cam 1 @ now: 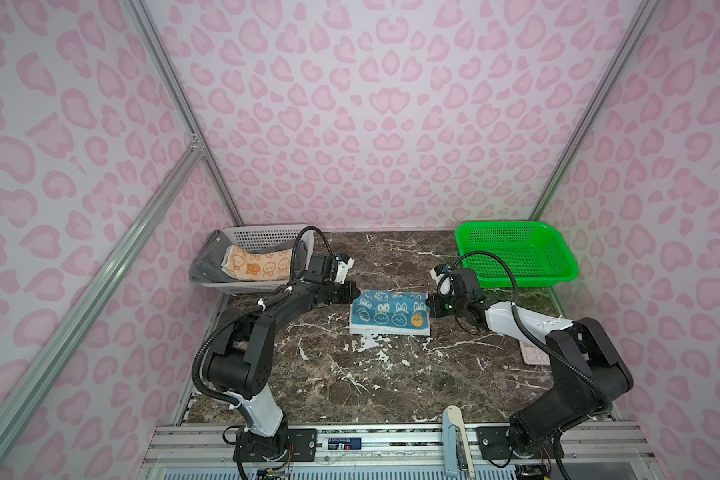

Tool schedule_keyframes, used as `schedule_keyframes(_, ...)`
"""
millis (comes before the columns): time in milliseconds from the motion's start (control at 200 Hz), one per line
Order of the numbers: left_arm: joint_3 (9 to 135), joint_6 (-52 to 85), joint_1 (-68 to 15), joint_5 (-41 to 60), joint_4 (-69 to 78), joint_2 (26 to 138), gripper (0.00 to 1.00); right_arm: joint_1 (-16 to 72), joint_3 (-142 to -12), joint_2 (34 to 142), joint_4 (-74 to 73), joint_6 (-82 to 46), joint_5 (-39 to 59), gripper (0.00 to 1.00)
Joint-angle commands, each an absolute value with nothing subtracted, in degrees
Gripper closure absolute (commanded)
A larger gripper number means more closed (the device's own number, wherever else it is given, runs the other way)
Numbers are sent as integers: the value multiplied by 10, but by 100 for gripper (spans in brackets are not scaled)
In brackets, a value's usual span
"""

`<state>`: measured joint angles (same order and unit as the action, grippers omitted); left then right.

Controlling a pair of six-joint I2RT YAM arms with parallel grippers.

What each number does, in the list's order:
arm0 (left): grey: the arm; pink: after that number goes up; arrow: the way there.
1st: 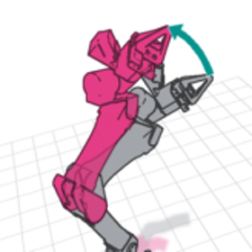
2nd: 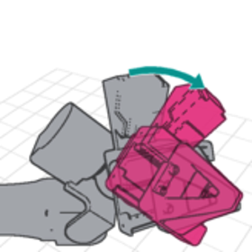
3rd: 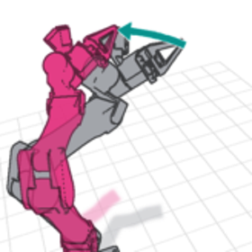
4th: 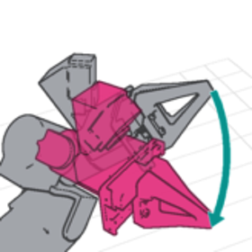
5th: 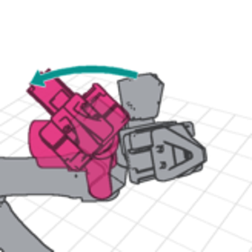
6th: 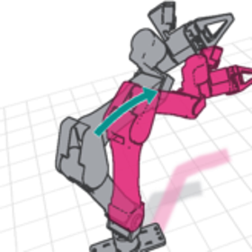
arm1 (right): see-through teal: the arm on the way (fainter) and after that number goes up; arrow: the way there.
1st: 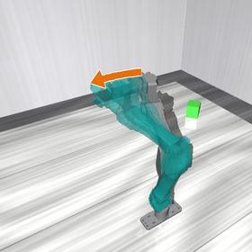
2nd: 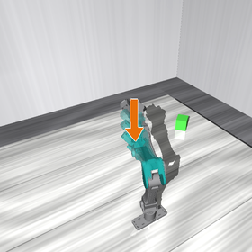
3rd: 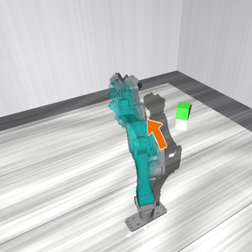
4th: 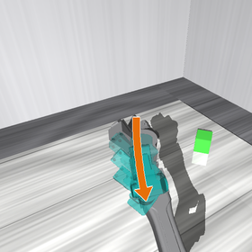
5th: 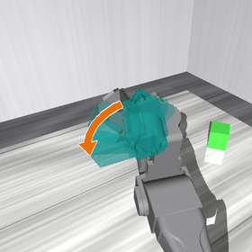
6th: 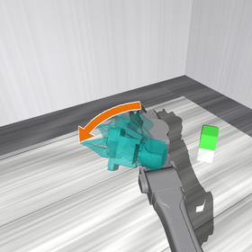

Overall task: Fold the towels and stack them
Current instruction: 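Grasp the far edge with both grippers and fold it toward the robot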

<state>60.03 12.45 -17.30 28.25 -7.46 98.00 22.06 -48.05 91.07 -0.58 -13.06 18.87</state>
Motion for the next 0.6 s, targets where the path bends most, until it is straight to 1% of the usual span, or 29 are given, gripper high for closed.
schedule_keyframes(0, 585, 125, -175, 278, -71, 960, 97, 228, -463, 900, -23, -130, 178, 100)
schedule_keyframes(595, 528, 133, -185, 264, -92, 954, 97, 248, -393, 872, -8, -137, 172, 100)
